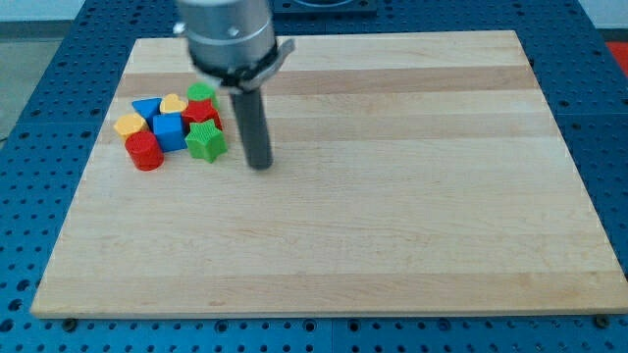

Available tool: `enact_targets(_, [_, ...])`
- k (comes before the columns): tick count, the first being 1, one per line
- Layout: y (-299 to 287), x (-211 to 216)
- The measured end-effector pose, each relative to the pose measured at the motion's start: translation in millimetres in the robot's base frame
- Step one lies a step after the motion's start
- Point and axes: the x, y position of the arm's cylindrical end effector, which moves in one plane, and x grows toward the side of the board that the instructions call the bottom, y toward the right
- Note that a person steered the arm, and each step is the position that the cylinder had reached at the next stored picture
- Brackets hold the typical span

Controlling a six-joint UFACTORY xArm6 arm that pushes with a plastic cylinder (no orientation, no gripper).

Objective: Point your arm towards the top left

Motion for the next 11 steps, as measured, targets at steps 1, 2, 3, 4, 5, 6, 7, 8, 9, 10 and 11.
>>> enact_targets(1, [9, -57])
enact_targets(2, [7, -109])
enact_targets(3, [-24, -156])
enact_targets(4, [-66, -184])
enact_targets(5, [-111, -191])
enact_targets(6, [-148, -191])
enact_targets(7, [-176, -191])
enact_targets(8, [-198, -191])
enact_targets(9, [-217, -191])
enact_targets(10, [-234, -190])
enact_targets(11, [-233, -188])
